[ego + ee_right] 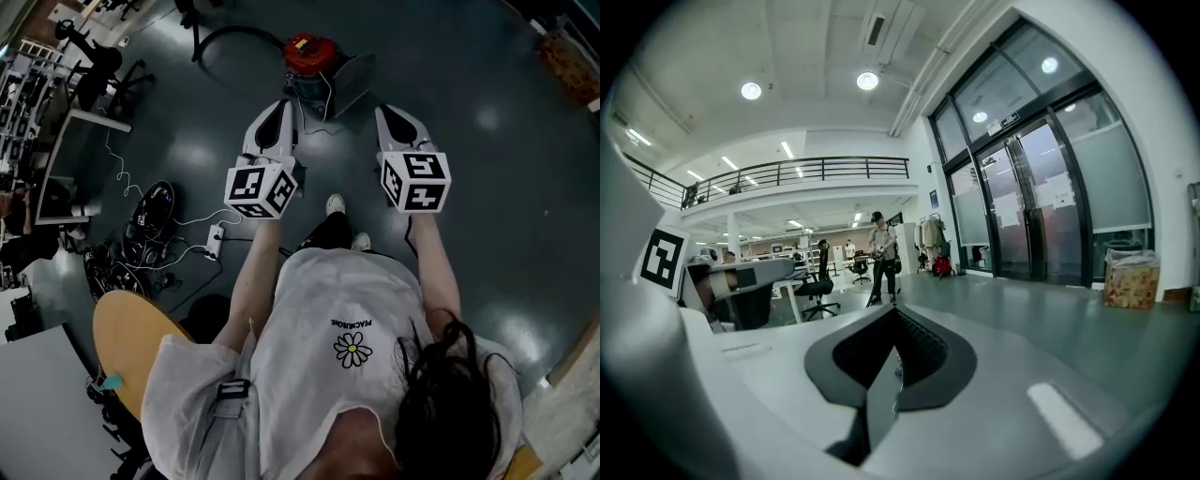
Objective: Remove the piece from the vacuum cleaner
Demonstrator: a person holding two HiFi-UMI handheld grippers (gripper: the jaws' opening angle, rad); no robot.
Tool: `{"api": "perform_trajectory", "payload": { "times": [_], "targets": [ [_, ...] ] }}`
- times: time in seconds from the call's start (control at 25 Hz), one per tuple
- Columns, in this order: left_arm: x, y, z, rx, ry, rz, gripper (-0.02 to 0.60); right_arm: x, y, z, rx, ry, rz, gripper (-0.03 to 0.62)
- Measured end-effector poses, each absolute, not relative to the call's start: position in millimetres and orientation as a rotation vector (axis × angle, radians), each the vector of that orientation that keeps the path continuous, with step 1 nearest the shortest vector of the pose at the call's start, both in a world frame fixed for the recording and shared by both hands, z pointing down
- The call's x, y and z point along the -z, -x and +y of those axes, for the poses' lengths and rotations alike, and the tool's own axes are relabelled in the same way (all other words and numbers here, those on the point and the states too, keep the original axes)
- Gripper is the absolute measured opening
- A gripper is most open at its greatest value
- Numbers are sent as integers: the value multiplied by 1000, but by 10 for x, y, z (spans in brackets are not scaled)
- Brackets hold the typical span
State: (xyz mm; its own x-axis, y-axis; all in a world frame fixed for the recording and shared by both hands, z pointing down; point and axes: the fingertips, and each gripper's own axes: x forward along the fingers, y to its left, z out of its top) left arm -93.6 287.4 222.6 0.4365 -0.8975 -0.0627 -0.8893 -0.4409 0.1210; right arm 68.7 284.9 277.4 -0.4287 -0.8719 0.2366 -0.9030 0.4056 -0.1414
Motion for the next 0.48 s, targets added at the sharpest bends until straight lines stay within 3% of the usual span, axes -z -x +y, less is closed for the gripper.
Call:
{"api": "perform_trajectory", "payload": {
  "times": [0.48],
  "targets": [
    [-2245,894,2554,225,-2601,-1619,0,-2779,-764,2573,-437,-1610,-2595,23]
  ]
}}
